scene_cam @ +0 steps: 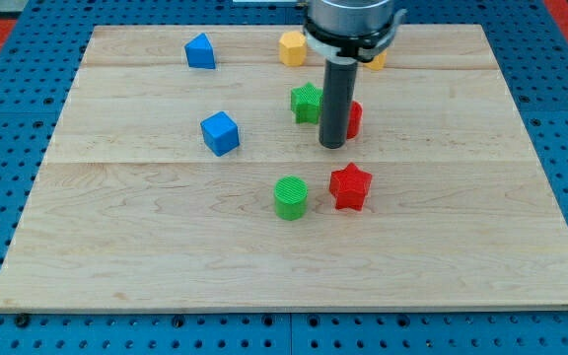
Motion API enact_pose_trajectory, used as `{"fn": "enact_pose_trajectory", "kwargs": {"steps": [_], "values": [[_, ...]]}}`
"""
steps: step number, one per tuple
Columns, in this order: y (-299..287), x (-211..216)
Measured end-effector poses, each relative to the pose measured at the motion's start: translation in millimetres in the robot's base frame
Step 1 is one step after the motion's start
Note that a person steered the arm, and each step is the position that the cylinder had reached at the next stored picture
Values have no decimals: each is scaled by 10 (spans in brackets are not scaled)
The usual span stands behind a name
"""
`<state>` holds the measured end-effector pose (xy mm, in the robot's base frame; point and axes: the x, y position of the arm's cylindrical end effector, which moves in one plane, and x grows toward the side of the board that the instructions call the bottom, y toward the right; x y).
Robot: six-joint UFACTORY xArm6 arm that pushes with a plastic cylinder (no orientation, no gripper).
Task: Separate the green star and red circle from each other
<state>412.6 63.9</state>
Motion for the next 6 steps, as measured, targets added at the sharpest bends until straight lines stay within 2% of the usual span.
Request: {"fn": "enact_pose_trajectory", "kwargs": {"steps": [1, 2, 3, 4, 5, 6], "values": [[577, -346], [357, -500], [-216, -650], [-168, -939], [-815, -835], [-847, -360]]}}
